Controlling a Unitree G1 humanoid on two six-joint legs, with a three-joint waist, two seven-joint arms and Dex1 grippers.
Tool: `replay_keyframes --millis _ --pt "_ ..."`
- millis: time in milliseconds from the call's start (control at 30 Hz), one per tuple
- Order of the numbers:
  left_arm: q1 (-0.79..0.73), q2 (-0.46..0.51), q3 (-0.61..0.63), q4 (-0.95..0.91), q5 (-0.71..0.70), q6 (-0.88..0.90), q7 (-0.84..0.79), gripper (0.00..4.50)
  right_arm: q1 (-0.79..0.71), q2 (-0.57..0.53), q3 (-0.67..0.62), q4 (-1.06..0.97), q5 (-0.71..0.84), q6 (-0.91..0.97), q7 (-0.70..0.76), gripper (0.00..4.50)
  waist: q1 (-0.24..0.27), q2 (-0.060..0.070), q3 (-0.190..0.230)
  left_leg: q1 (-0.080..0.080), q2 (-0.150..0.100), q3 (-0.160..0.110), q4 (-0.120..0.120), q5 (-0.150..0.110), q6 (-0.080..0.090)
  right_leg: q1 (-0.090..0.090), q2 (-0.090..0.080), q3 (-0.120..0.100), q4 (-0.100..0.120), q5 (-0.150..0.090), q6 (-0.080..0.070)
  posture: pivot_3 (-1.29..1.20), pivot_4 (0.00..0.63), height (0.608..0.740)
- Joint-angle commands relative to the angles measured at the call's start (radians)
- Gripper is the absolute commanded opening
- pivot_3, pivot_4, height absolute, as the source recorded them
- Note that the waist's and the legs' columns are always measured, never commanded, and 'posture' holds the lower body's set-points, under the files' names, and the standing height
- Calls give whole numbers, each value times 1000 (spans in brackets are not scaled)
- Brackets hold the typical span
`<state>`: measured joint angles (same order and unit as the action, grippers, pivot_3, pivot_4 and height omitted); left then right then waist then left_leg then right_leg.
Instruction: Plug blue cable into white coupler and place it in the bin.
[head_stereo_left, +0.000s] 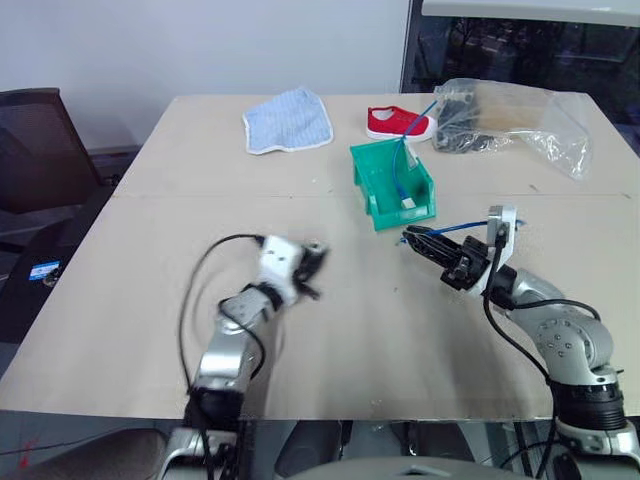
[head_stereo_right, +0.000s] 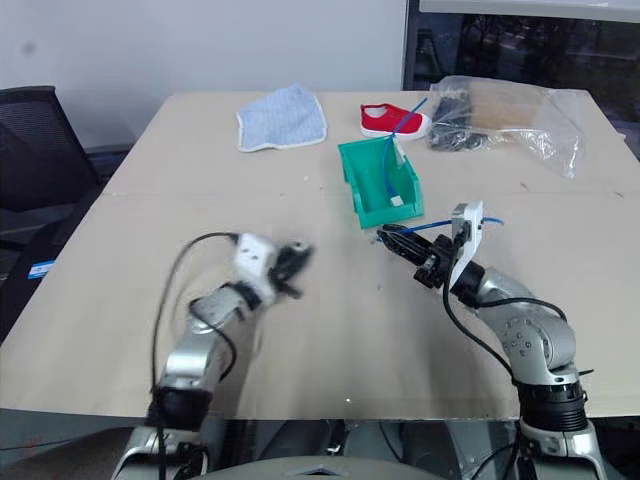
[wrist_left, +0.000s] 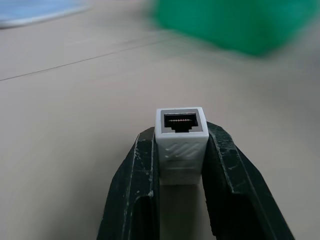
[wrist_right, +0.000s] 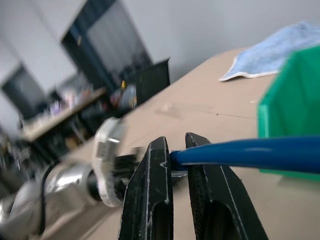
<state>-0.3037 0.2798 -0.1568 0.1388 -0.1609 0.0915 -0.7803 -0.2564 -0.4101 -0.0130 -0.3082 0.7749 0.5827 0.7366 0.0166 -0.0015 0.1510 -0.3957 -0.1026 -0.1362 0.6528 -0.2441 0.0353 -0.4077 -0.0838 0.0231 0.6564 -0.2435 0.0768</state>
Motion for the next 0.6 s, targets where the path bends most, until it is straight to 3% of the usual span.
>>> replay_keyframes --millis 33,133,267,400,600 --pt "-150 48 -129 119 -8 -121 -337 545 -42 -91 83 -26 -134 -70 102 0 -8 0 0 -2 0 0 -1 2 -4 -2 0 0 0 0 0 0 150 740" --pt "-285 48 -208 285 16 -218 -531 545 -64 -146 125 1 -197 -115 174 0 -21 -1 0 -2 2 0 -3 2 -4 -4 2 1 -1 0 0 0 150 740" --pt "-413 12 -242 504 39 -319 -671 545 -77 -188 145 40 -275 -197 244 0 -32 -3 2 -2 2 0 -4 2 -4 -4 2 1 -1 0 0 0 150 740" --pt "-505 -21 -256 711 100 -452 -706 545 -73 -226 177 68 -355 -250 287 0 -30 -7 4 -3 2 0 -2 2 -3 -4 2 0 -1 0 0 0 150 740" --pt "-562 -53 -225 827 103 -490 -726 545 -59 -245 198 76 -392 -259 326 0 -29 -7 4 -2 1 -1 0 0 0 -3 2 0 2 1 1 0 150 740"
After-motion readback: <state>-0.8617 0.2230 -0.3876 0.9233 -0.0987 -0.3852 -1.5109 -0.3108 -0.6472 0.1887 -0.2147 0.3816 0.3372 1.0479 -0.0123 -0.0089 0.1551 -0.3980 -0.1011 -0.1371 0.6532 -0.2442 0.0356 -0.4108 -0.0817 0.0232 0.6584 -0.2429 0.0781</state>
